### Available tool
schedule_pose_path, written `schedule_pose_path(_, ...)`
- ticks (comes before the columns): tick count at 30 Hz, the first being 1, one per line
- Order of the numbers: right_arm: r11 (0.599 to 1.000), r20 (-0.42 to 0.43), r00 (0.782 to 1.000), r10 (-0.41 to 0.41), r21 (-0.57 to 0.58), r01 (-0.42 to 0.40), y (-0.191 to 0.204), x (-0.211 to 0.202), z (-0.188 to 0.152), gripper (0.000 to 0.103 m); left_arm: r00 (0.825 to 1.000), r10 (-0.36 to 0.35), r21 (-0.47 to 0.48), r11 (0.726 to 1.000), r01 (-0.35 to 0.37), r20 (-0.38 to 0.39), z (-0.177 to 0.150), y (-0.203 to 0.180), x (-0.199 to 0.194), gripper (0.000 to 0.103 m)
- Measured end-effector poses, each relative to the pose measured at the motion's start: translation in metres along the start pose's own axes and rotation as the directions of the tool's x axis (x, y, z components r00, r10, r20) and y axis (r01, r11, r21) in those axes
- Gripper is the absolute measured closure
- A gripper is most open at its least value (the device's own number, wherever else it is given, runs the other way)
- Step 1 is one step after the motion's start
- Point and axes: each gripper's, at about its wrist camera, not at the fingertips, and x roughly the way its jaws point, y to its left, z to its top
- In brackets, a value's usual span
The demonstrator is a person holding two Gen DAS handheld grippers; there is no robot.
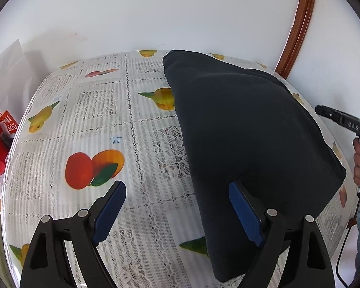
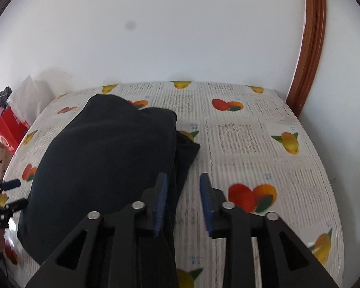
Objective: Fold small clothes
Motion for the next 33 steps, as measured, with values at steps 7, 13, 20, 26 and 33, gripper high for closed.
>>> schedule_pose_path(7,1.000,-0.027,1.000,0.012,0.024,-0.011,-0.011,-0.050,-0.081,0.059,0.999,-0.037,0.018,0.999,0.037,-0.015,-0.033,-0.003,-0.028,0.018)
schedule_pose_path(13,0.991,-0.041,0.994,0.103,0.093,-0.098,-0.006,-0.073,-0.124,0.059,0.999,-0.027,0.020,0.999,0.027,-0.020,-0.068,-0.011,-0.042,0.027)
schedule_pose_path(20,0.986,-0.062,0.991,0.120,0.121,-0.112,0.012,-0.047,-0.140,0.059,1.000,0.000,0.084,0.996,0.003,-0.031,-0.079,-0.034,-0.030,0.049)
schedule_pose_path(26,0.973,-0.005,0.985,0.173,0.159,-0.170,0.016,-0.032,-0.130,0.086,1.000,-0.008,0.122,0.993,0.010,-0.019,-0.066,-0.050,-0.016,0.079)
schedule_pose_path(33,0.978,0.045,0.995,0.090,0.184,-0.097,0.006,-0.004,-0.097,0.095,1.000,-0.004,0.101,0.995,0.004,-0.001,-0.040,-0.048,0.000,0.091)
